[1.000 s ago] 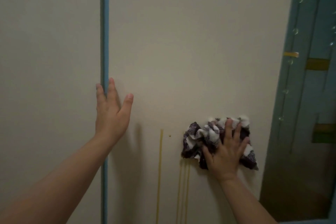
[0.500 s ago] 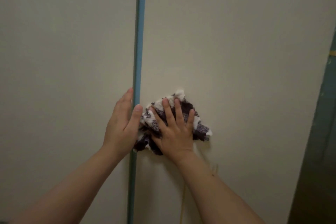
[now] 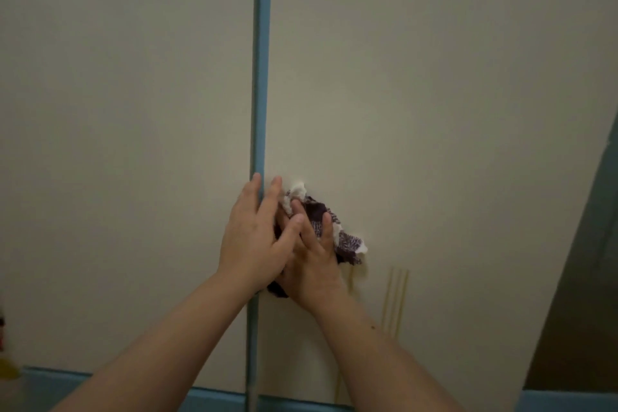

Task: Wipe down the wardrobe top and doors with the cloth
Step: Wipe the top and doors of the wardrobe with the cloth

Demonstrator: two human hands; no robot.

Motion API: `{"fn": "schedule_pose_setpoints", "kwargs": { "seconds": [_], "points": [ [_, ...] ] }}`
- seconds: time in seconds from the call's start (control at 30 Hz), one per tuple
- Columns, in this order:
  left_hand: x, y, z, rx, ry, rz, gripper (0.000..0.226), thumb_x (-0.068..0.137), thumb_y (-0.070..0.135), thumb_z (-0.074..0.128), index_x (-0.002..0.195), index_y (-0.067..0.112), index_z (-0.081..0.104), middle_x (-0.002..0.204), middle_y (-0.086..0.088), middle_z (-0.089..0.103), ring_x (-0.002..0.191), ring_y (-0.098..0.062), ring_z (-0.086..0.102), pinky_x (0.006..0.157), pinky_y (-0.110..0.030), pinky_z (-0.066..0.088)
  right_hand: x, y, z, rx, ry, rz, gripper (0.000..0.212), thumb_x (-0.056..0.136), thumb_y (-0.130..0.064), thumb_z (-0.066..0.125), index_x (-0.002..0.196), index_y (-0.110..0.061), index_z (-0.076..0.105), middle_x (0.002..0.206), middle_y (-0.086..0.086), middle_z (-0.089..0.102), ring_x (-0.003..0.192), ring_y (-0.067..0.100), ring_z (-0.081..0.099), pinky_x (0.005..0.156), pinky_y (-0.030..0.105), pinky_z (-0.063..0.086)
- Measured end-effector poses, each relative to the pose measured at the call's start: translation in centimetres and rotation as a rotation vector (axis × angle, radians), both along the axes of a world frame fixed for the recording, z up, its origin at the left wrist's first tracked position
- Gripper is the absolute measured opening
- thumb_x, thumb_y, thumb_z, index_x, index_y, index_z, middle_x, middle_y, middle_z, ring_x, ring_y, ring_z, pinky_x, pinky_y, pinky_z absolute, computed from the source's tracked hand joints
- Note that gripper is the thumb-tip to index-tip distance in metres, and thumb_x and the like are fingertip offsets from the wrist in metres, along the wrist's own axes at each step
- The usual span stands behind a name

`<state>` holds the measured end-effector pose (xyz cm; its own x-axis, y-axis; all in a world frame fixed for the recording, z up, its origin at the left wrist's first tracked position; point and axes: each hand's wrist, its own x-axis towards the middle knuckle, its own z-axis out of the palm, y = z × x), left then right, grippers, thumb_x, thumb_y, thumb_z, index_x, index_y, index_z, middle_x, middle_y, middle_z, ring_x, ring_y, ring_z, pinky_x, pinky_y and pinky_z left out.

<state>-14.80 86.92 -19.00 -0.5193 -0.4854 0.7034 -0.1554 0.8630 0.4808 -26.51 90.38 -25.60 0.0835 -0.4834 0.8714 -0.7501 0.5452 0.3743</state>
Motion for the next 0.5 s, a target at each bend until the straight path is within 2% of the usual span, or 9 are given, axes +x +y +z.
{"fn": "schedule_pose_setpoints", "kwargs": {
  "seconds": [0.07, 0.17, 0.3, 0.4, 0.5],
  "points": [
    [-0.4, 0.8, -0.9, 0.022, -0.029, 0.030, 0.076, 0.087, 0.047, 0.050, 0.147, 0.029, 0.006, 0.156, -0.004, -0.007, 0.143, -0.019, 0.000, 0.115, -0.036, 0.012, 0.1, 0.4, 0.0, 0.044, -0.010, -0.027, 0.068, 0.083, -0.047, 0.033, 0.146, -0.028, 0.017, 0.152, -0.006, 0.018, 0.144, 0.021, -0.011, 0.111, 0.053, -0.002],
    [-1.0, 1.6, -2.2, 0.037, -0.032, 0.094, 0.082, 0.086, 0.042, 0.053, 0.146, 0.029, -0.001, 0.156, -0.006, -0.009, 0.143, -0.022, 0.003, 0.113, -0.034, 0.013, 0.1, 0.8, -0.1, 0.090, -0.007, -0.053, 0.071, 0.077, -0.047, 0.032, 0.144, -0.028, 0.017, 0.151, -0.005, 0.017, 0.143, 0.022, -0.017, 0.109, 0.054, 0.000],
    [-1.5, 1.3, -3.3, 0.157, -0.017, 0.064, 0.082, 0.086, 0.040, 0.054, 0.147, 0.026, 0.000, 0.156, -0.007, 0.004, 0.143, -0.020, 0.008, 0.112, -0.033, 0.016, -1.7, 2.3, -1.4, 0.056, 0.047, 0.000, 0.064, 0.081, -0.047, 0.047, 0.141, -0.035, 0.030, 0.152, -0.005, 0.024, 0.145, 0.022, -0.001, 0.111, 0.055, 0.000],
    [-2.1, 1.4, -3.9, 0.160, 0.062, 0.058, 0.079, 0.087, 0.037, 0.054, 0.147, 0.022, 0.005, 0.155, -0.011, 0.012, 0.142, -0.024, 0.013, 0.112, -0.034, 0.017, -3.8, 5.1, -2.5, 0.003, 0.092, 0.018, 0.053, 0.086, -0.049, 0.046, 0.137, -0.034, 0.040, 0.151, -0.002, 0.032, 0.145, 0.024, 0.010, 0.110, 0.056, 0.005],
    [-3.0, 2.1, -4.4, 0.212, 0.135, 0.072, 0.078, 0.085, 0.041, 0.051, 0.147, 0.020, 0.009, 0.153, -0.017, 0.011, 0.141, -0.028, 0.011, 0.112, -0.035, 0.012, -6.5, 8.9, -3.5, -0.003, 0.125, -0.036, 0.053, 0.093, -0.053, 0.036, 0.142, -0.036, 0.033, 0.153, -0.003, 0.026, 0.144, 0.025, 0.014, 0.109, 0.057, 0.008]
  ]
}}
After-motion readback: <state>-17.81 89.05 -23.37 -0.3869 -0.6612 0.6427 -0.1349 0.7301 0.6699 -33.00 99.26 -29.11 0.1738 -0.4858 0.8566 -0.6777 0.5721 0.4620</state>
